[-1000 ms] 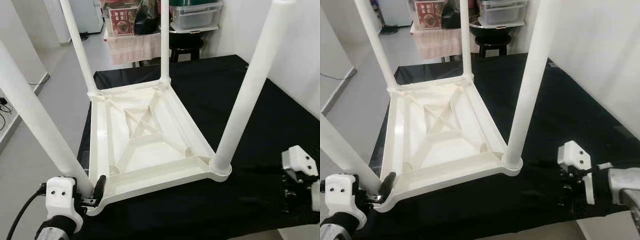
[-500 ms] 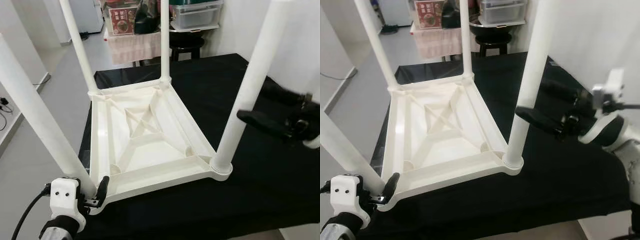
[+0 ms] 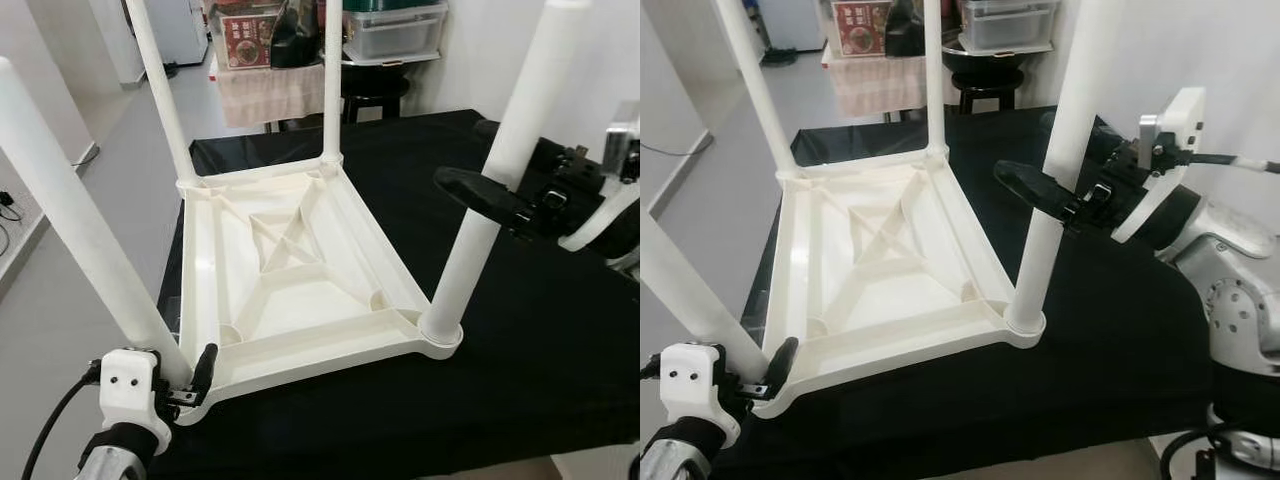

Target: Building children table

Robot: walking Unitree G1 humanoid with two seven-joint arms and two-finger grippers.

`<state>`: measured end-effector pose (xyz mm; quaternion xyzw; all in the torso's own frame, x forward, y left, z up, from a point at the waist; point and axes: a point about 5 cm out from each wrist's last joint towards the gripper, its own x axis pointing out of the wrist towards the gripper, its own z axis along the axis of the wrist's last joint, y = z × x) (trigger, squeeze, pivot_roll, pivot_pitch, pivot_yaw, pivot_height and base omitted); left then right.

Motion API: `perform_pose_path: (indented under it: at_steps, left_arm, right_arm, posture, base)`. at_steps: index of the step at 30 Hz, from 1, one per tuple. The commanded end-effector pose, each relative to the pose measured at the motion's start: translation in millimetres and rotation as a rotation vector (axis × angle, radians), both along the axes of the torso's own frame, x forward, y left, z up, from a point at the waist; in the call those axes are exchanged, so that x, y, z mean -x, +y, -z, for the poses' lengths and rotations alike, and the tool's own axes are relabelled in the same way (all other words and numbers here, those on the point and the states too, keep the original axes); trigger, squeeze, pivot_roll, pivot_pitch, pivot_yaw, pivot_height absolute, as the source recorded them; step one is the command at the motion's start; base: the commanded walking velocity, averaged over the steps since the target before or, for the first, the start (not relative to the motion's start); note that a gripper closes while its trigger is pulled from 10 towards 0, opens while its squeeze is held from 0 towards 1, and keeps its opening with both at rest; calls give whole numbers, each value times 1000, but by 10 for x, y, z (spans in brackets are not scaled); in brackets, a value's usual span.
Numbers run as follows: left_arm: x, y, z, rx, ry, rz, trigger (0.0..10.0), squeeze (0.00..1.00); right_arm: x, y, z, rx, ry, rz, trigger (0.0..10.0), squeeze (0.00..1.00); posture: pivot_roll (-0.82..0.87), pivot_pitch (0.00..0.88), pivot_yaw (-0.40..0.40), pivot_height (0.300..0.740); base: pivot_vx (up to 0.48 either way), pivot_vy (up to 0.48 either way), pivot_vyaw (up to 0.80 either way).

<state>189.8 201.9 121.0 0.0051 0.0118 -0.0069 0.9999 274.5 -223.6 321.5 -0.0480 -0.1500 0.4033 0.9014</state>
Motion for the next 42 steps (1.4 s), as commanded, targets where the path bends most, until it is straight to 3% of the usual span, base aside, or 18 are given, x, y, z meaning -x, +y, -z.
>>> perform_pose_path:
  at_steps: [1,13,19,26,27,29,31,32,33,34,35,36,37,38,39,40,41,42]
  left_arm:
    - [-2,9,46,8,10,-9,0,0]
    - [-9,13,51,19,4,-20,0,0]
    - [-15,26,46,24,-2,-29,0,0]
    - [-190,126,-344,-5,-132,-14,0,0]
    - [-190,126,-344,-5,-132,-14,0,0]
    - [-352,196,-856,-41,-286,31,0,0]
    - [-352,196,-856,-41,-286,31,0,0]
    - [-415,227,-1128,-68,-365,61,0,0]
    - [-415,227,-1128,-68,-365,61,0,0]
    - [-517,276,-1541,-111,-478,107,0,0]
    - [-517,276,-1541,-111,-478,107,0,0]
    - [-607,324,-2218,-185,-643,185,0,0]
    - [-607,324,-2218,-185,-643,185,0,0]
    - [-632,319,-2534,-221,-711,229,0,0]
    - [-632,319,-2534,-221,-711,229,0,0]
    - [-659,277,-2822,-251,-768,283,0,0]
    - [-659,277,-2822,-251,-768,283,0,0]
    - [-737,143,-3357,-286,-859,384,0,0]
  right_arm:
    - [-28,18,13,25,21,-8,0,0]
    - [-111,3,16,47,44,23,0,0]
    - [-178,-51,51,36,63,96,0,0]
    - [-393,-259,271,-48,154,394,0,0]
    - [-393,-259,271,-48,154,394,0,0]
    - [-468,-390,487,-108,239,582,0,0]
    - [-468,-390,487,-108,239,582,0,0]
    - [-484,-430,578,-141,277,651,0,0]
    - [-484,-430,578,-141,277,651,0,0]
    - [-489,-423,674,-173,310,703,0,0]
    - [-489,-423,674,-173,310,703,0,0]
    - [-497,-361,814,-213,360,758,0,0]
    - [-497,-361,814,-213,360,758,0,0]
    - [-500,-308,893,-222,389,775,0,0]
    - [-500,-308,893,-222,389,775,0,0]
    - [-502,-232,999,-224,425,799,0,0]
    - [-502,-232,999,-224,425,799,0,0]
    - [-494,-21,1309,-229,539,842,0,0]
  posture:
    - [-46,52,-9,740]
    - [-45,54,-20,740]
    - [-45,55,-18,740]
    - [-32,54,-20,740]
    - [-32,54,-20,740]
    - [-23,51,-13,740]
    - [-23,51,-13,740]
    - [-19,50,-13,740]
    - [-19,50,-13,740]
    - [-8,41,-1,740]
    - [-8,41,-1,740]
    - [-7,35,8,740]
    - [-7,35,8,740]
    - [-1,29,16,740]
    - [-1,29,16,740]
    - [10,27,22,740]
    - [10,27,22,740]
    - [23,24,35,740]
  base:
    - [0,0,0]
    - [0,0,0]
    - [0,0,0]
    - [0,0,0]
    - [0,0,0]
    - [0,0,0]
    - [0,0,0]
    - [0,0,0]
    - [0,0,0]
    - [0,0,0]
    - [0,0,0]
    - [0,0,0]
    - [0,0,0]
    - [0,0,0]
    - [0,0,0]
    - [0,0,0]
    - [0,0,0]
    - [0,0,0]
